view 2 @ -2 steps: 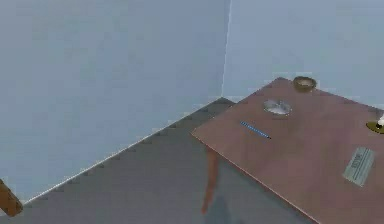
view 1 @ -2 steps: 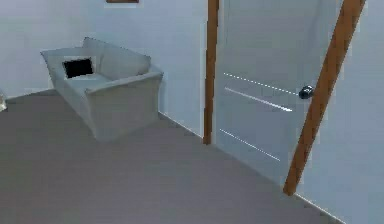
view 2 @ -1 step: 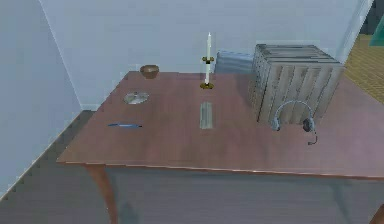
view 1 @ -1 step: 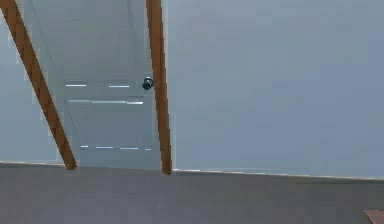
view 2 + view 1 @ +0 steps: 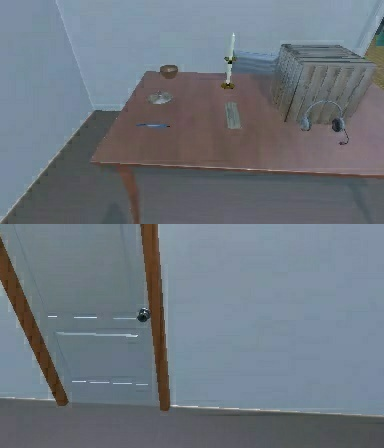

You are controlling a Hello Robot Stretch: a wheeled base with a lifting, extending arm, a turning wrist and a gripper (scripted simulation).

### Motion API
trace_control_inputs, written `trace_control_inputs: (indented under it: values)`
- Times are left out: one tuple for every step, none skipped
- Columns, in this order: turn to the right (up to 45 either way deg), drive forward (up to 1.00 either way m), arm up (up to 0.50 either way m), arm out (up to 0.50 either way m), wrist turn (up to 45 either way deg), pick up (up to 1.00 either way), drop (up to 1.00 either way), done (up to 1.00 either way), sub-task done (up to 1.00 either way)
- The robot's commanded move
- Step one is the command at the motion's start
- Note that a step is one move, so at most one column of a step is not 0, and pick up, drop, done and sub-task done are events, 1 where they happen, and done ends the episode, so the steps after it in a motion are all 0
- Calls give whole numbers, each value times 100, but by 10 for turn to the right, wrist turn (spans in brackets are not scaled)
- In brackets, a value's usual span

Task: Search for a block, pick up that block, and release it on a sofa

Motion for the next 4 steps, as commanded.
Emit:
trace_control_inputs:
  values:
    - [300, 0, 0, 0, 0, 0, 0, 0, 0]
    - [450, 0, 0, 0, 0, 0, 0, 0, 0]
    - [450, 0, 0, 0, 0, 0, 0, 0, 0]
    - [300, 0, 0, 0, 0, 0, 0, 0, 0]
